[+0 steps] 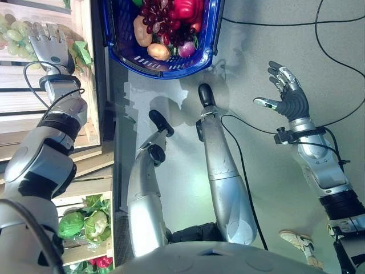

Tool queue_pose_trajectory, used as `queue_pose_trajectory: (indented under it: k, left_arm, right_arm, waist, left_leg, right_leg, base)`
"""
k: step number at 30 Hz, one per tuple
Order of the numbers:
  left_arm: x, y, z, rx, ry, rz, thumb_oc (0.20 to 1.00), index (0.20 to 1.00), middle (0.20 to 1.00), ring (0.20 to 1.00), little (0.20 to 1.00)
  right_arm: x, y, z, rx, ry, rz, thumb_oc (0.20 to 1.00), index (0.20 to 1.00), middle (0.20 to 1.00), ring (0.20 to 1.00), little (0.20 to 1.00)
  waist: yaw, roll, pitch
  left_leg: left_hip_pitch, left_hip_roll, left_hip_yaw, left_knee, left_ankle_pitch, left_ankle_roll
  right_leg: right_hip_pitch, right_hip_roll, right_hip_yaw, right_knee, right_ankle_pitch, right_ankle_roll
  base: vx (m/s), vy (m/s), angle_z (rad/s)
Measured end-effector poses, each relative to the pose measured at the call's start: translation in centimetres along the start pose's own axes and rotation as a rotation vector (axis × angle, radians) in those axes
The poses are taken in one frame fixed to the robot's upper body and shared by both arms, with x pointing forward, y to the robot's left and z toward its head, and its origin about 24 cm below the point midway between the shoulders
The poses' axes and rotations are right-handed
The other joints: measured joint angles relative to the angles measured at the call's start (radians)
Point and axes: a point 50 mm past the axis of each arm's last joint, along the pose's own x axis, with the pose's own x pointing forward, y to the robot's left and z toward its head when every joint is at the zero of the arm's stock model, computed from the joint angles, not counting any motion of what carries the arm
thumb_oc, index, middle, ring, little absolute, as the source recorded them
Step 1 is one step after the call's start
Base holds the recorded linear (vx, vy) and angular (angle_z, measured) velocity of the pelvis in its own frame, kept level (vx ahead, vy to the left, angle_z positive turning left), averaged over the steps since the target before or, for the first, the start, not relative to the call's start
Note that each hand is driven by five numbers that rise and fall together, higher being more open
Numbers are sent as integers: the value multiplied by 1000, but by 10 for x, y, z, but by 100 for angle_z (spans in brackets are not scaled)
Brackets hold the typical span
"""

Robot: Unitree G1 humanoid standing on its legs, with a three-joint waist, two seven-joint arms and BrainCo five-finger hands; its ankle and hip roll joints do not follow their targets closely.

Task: Pick up fruits and vegetables into the basket

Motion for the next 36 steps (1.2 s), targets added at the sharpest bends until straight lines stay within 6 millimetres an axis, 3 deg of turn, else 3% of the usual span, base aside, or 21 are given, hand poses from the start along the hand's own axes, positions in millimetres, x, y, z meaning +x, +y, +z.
queue_pose_trajectory:
  k: [8, 14, 34, 35, 36]
  left_arm:
    - [2, 7, -2, 182, 12, 0, 1000, 1000, 1000, 1000, 1000]
    - [1, 4, -2, 215, 33, -50, 1000, 1000, 1000, 1000, 1000]
    - [1, -3, 0, 43, 43, -100, 1000, 1000, 1000, 1000, 1000]
    - [2, -3, 0, 44, 44, -101, 815, 815, 815, 815, 815]
    - [1, -3, 1, 49, 41, -101, 200, 200, 200, 200, 200]
  right_arm:
    - [7, 0, 3, 23, -18, -14, 1000, 1000, 1000, 1000, 1000]
    - [7, -1, 1, 26, -13, -19, 1000, 1000, 1000, 1000, 1000]
    - [6, -2, -2, 28, -7, -21, 1000, 1000, 1000, 1000, 1000]
    - [7, -3, -2, 27, -6, -22, 1000, 1000, 1000, 1000, 1000]
    - [8, -3, -3, 25, -6, -25, 1000, 1000, 1000, 1000, 1000]
  waist:
    - [1, 0, 0]
    - [-1, 0, 0]
    - [1, 0, 0]
    - [1, 0, 0]
    - [2, 0, 0]
  left_leg:
    - [-35, 6, -3, 20, -4, 0]
    - [-47, 10, -2, 19, -5, -1]
    - [-54, 13, -15, 26, -8, -6]
    - [-56, 14, -19, 28, -9, -7]
    - [-59, 15, -23, 33, -11, -9]
  right_leg:
    - [-31, 2, -2, 8, 2, -2]
    - [-41, 5, -3, 0, 4, -3]
    - [-44, 12, -4, -1, 6, -5]
    - [-44, 13, -4, 0, 6, -5]
    - [-44, 14, -5, 0, 6, -5]
  base:
    - [0, 0, 0]
    - [-1, 10, -1]
    - [0, 2, 0]
    - [0, 0, 0]
    - [0, 0, 0]
